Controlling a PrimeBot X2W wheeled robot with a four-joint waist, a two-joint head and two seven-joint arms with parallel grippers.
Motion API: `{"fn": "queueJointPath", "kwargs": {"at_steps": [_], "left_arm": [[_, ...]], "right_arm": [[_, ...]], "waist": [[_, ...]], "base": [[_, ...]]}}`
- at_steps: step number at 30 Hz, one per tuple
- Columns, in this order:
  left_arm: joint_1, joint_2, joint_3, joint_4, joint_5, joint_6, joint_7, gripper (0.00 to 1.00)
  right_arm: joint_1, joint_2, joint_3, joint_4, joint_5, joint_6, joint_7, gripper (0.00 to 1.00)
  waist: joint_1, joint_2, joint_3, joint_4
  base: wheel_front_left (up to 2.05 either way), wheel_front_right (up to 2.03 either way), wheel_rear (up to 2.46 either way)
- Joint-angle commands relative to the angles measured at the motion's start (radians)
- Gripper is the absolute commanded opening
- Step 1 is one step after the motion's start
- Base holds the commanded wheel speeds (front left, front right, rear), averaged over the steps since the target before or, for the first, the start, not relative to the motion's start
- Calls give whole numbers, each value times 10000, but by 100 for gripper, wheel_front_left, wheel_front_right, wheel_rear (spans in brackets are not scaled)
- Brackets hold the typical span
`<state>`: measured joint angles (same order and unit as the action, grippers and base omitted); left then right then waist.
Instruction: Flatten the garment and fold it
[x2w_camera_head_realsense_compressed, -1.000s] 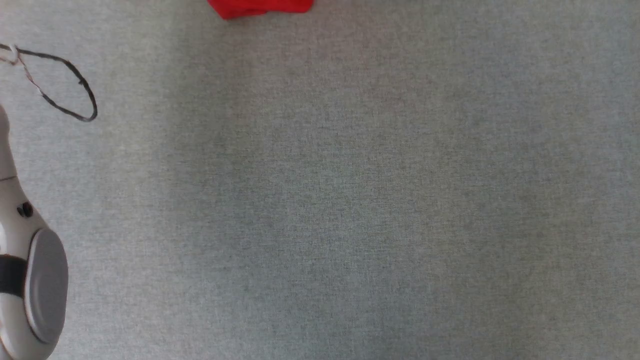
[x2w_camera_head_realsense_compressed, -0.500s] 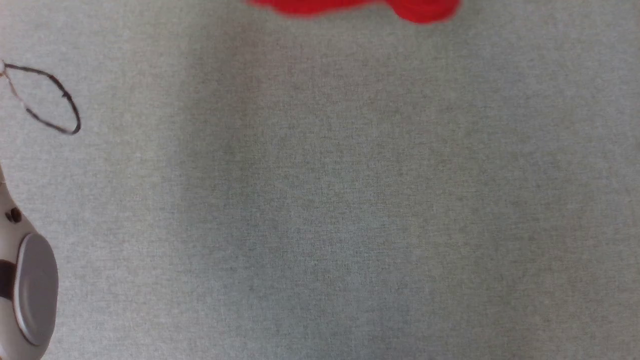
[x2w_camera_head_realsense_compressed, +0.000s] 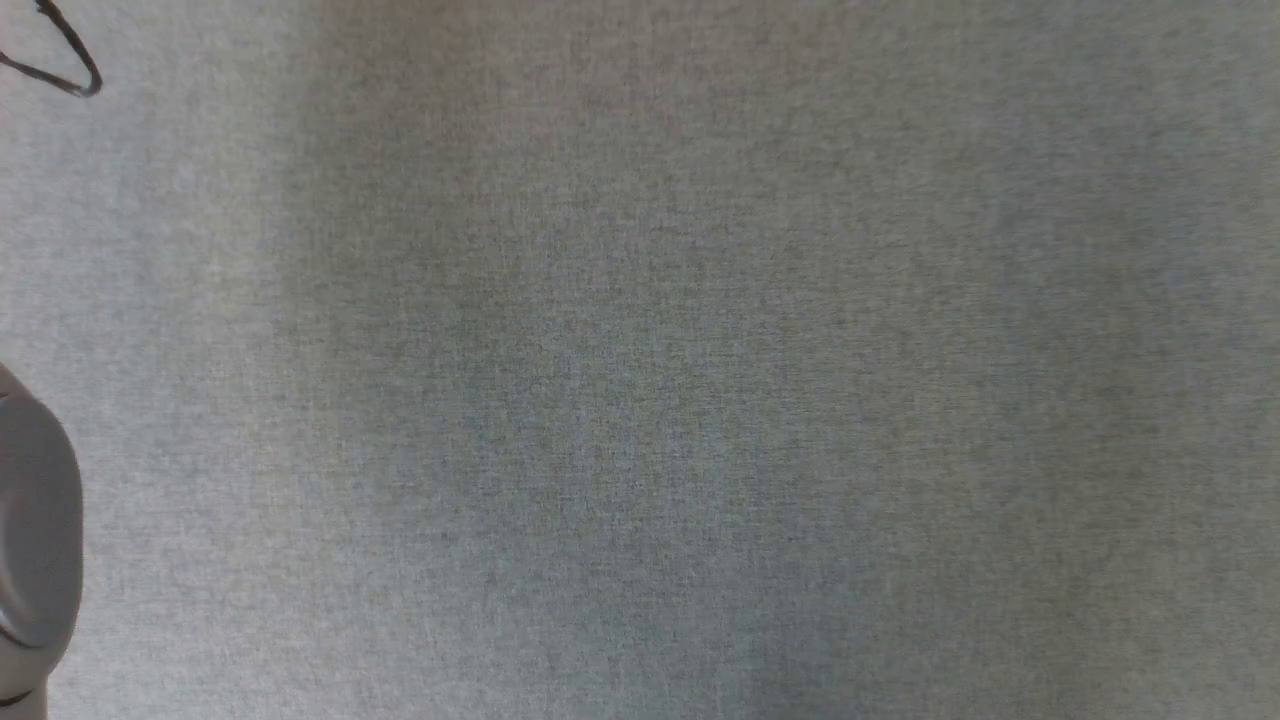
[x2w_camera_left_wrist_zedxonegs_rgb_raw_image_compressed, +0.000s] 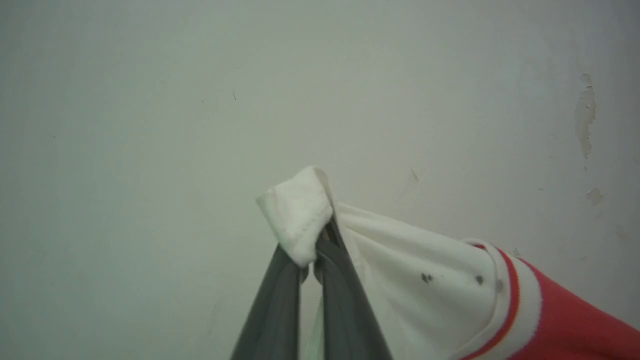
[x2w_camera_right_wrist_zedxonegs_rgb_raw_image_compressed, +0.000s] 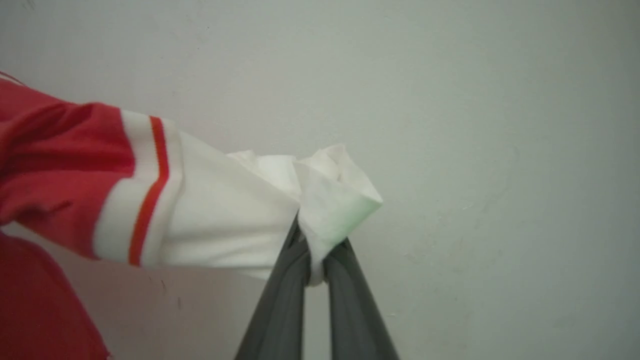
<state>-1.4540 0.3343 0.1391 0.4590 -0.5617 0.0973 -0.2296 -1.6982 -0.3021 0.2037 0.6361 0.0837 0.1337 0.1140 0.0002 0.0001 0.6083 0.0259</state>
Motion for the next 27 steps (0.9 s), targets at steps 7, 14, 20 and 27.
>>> {"fn": "queueJointPath", "kwargs": {"at_steps": [7,14,20,27], "left_arm": [[1272,232,-264,246,340,-603,-46,0],[4011,345,-1072,74,352,-1429,1248,0],[6935,378,-1479,-1410,-106,-1662,2994,0],[11869,557,-1563,-4235,-769,-1023,5352,0]], "right_arm": [[1233,27,856,480,829,-30,-438,0],[3808,-678,2867,-346,3091,-30,242,0],[6015,-1534,3459,-1691,4621,-30,966,0],[9335,-2372,3391,-3540,5335,-30,1553,0]], "waist": [[-2,-1,-36,155],[-2,-1,-976,326],[-2,-1,-1845,476],[-2,-1,-3079,465]], "base": [[0,0,0],[0,0,0],[0,0,0],[0,0,0]]}}
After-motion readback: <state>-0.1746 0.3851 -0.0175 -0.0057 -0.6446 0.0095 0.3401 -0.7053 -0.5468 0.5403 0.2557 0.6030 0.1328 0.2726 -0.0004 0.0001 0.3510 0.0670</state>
